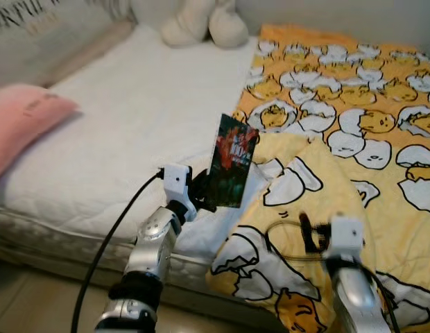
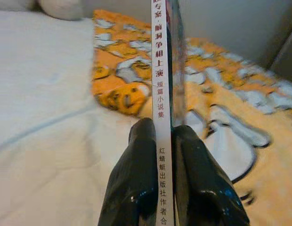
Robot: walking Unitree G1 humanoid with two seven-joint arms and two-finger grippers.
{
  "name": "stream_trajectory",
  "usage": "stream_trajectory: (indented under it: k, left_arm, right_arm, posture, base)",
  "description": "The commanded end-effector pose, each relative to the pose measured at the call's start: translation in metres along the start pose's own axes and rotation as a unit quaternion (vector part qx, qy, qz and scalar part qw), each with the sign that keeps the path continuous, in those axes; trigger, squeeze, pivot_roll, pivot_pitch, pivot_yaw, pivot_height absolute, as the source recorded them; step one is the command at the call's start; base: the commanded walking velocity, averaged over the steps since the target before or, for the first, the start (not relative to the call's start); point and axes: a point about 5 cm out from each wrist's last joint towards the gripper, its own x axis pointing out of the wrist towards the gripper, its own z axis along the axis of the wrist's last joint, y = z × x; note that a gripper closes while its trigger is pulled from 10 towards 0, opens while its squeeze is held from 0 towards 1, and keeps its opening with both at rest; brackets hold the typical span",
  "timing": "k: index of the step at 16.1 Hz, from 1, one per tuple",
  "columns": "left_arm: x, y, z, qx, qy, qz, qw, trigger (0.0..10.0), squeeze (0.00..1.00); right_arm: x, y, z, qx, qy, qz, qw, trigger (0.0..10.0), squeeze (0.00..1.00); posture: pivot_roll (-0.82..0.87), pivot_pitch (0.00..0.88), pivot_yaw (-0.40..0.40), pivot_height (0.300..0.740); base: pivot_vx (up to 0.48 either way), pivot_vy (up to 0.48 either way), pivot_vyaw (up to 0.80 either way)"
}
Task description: Clean up the room
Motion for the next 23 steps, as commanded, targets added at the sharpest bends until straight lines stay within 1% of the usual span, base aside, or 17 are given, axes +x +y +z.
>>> stream_trajectory:
  k: [1, 2, 3, 4, 5, 6, 7, 8, 10, 12, 14, 16, 19, 20, 21, 22, 23]
  left_arm:
    - [0.004, 0.004, 0.011, 0.023, -0.015, 0.015, 0.999, 10.0, 0.00]
    - [-0.011, 0.019, 0.011, 0.056, -0.009, 0.052, 0.997, 10.0, 0.00]
    - [-0.018, 0.026, 0.011, 0.073, -0.009, 0.067, 0.995, 10.0, 0.00]
    - [-0.025, 0.036, 0.010, 0.088, -0.009, 0.100, 0.991, 10.0, 0.00]
    - [-0.030, 0.040, 0.010, 0.101, -0.011, 0.116, 0.988, 10.0, 0.00]
    - [-0.034, 0.036, 0.010, 0.115, -0.015, 0.106, 0.988, 10.0, 0.00]
    - [-0.044, 0.023, 0.004, 0.134, -0.014, 0.082, 0.988, 10.0, 0.00]
    - [-0.047, 0.019, 0.001, 0.131, -0.011, 0.076, 0.988, 10.0, 0.00]
    - [-0.056, 0.004, -0.014, 0.132, 0.007, 0.051, 0.990, 10.0, 0.00]
    - [-0.052, 0.000, -0.016, 0.123, 0.009, 0.057, 0.991, 10.0, 0.00]
    - [-0.046, 0.004, -0.016, 0.103, 0.017, 0.079, 0.991, 10.0, 0.00]
    - [-0.043, 0.004, -0.014, 0.108, 0.016, 0.082, 0.991, 10.0, 0.00]
    - [-0.039, 0.000, -0.022, 0.098, 0.028, 0.081, 0.992, 10.0, 0.00]
    - [-0.038, 0.000, -0.026, 0.093, 0.037, 0.079, 0.992, 10.0, 0.00]
    - [-0.037, 0.000, -0.034, 0.079, 0.057, 0.077, 0.992, 10.0, 0.00]
    - [-0.038, 0.001, -0.040, 0.077, 0.071, 0.079, 0.991, 10.0, 0.00]
    - [-0.043, 0.003, -0.057, 0.072, 0.117, 0.079, 0.987, 10.0, 0.00]
  right_arm:
    - [0.001, -0.003, 0.005, 0.008, -0.015, -0.015, 1.000, 10.0, 0.00]
    - [-0.001, -0.004, 0.013, 0.008, -0.040, -0.019, 0.999, 10.0, 0.00]
    - [-0.003, -0.004, 0.014, 0.005, -0.047, -0.021, 0.999, 10.0, 0.00]
    - [-0.007, -0.006, 0.013, 0.001, -0.057, -0.030, 0.998, 10.0, 0.00]
    - [-0.012, -0.008, 0.011, 0.008, -0.059, -0.044, 0.997, 10.0, 0.00]
    - [-0.016, -0.009, 0.008, 0.017, -0.055, -0.052, 0.997, 10.0, 0.00]
    - [-0.029, -0.010, -0.008, 0.043, -0.023, -0.056, 0.997, 10.0, 0.00]
    - [-0.033, -0.009, -0.013, 0.048, -0.013, -0.051, 0.997, 10.0, 0.00]
    - [-0.043, -0.005, -0.024, 0.037, 0.002, -0.024, 0.999, 10.0, 0.00]
    - [-0.039, -0.006, -0.025, 0.038, 0.005, -0.032, 0.999, 10.0, 0.00]
    - [-0.033, -0.005, -0.025, 0.036, 0.011, -0.027, 0.999, 10.0, 0.00]
    - [-0.029, -0.006, -0.028, 0.034, 0.017, -0.022, 0.999, 10.0, 0.00]
    - [-0.025, -0.009, -0.032, 0.035, 0.032, -0.023, 0.999, 10.0, 0.00]
    - [-0.026, -0.009, -0.037, 0.040, 0.044, -0.026, 0.998, 10.0, 0.00]
    - [-0.027, -0.011, -0.047, 0.053, 0.071, -0.032, 0.996, 10.0, 0.00]
    - [-0.028, -0.010, -0.053, 0.064, 0.092, -0.029, 0.993, 10.0, 0.00]
    - [-0.032, -0.009, -0.068, 0.078, 0.131, -0.025, 0.988, 10.0, 0.00]
  posture:
    - [0.07, 0.000, 0.057, 0.740]
    - [0.07, 0.000, 0.061, 0.740]
    - [0.07, 0.000, 0.063, 0.740]
    - [0.07, 0.000, 0.065, 0.740]
    - [0.08, 0.000, 0.065, 0.740]
    - [0.08, 0.000, 0.065, 0.740]
    - [0.08, 0.000, 0.062, 0.740]
    - [0.08, 0.000, 0.061, 0.740]
    - [0.08, 0.000, 0.063, 0.740]
    - [0.08, 0.000, 0.060, 0.740]
    - [0.07, 0.000, 0.051, 0.740]
    - [0.07, 0.000, 0.049, 0.740]
    - [0.07, 0.000, 0.041, 0.740]
    - [0.07, 0.000, 0.040, 0.740]
    - [0.07, 0.000, 0.040, 0.740]
    - [0.07, 0.000, 0.041, 0.740]
    - [0.06, 0.000, 0.042, 0.740]
  base:
    - [0.000, 0.000, 0.00]
    - [0.000, 0.000, 0.00]
    - [0.000, 0.000, 0.00]
    - [0.000, 0.000, 0.00]
    - [0.000, 0.000, 0.00]
    - [0.000, 0.000, 0.00]
    - [0.000, 0.000, 0.00]
    - [0.000, 0.000, 0.00]
    - [0.000, 0.000, 0.00]
    - [0.000, 0.000, 0.00]
    - [-0.287, 0.000, 0.00]
    - [-0.309, 0.000, 0.00]
    - [-0.197, 0.000, 0.00]
    - [0.000, 0.000, 0.00]
    - [0.000, 0.000, 0.00]
    - [0.000, 0.000, 0.00]
    - [0.000, 0.000, 0.00]
